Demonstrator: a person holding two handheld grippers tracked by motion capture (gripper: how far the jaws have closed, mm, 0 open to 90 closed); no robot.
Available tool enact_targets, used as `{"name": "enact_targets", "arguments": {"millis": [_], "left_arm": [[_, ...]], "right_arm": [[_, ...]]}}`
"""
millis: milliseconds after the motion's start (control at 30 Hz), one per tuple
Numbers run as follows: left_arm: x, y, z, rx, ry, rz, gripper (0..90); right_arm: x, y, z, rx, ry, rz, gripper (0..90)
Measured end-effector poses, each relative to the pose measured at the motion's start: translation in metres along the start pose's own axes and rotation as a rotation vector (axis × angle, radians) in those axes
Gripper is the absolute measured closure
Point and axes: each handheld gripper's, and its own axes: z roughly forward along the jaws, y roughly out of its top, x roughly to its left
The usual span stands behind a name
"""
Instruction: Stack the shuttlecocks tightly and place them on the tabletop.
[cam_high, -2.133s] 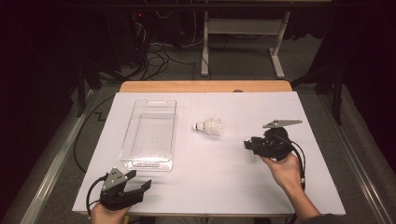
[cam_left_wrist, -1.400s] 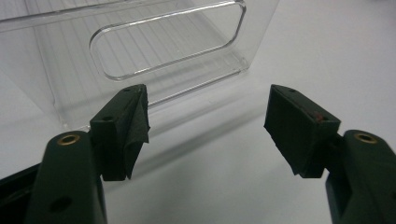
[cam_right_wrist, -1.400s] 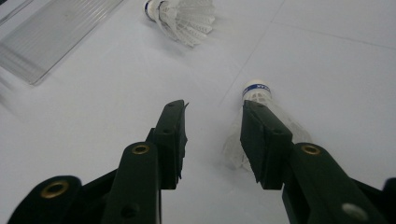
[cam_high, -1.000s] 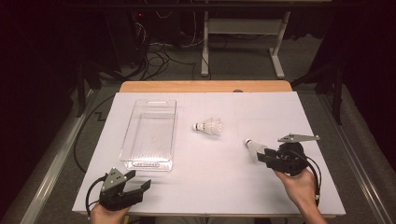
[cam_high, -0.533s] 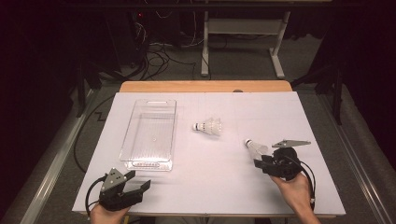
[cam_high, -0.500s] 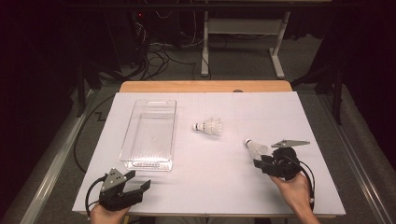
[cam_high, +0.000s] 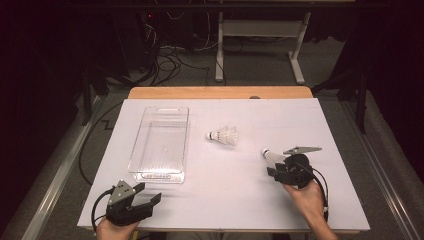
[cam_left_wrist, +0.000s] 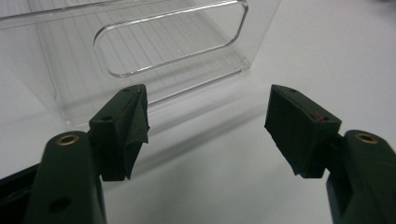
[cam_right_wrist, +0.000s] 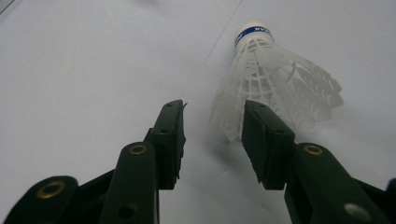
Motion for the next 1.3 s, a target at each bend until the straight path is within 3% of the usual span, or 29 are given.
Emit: {"name": "enact_targets", "arguments": {"millis": [767, 1300], "left_arm": [[0.000, 0.000, 0.000, -0.001, -0.001, 0.002, 31.0], [0.000, 0.000, 0.000, -0.003, -0.001, 0.001, 31.0]], "right_arm": [[-0.004, 0.006, 0.012, 0.018, -0.018, 0.029, 59.2], [-0.004, 0.007, 0.015, 0.018, -0.032, 0.030, 64.7]]}}
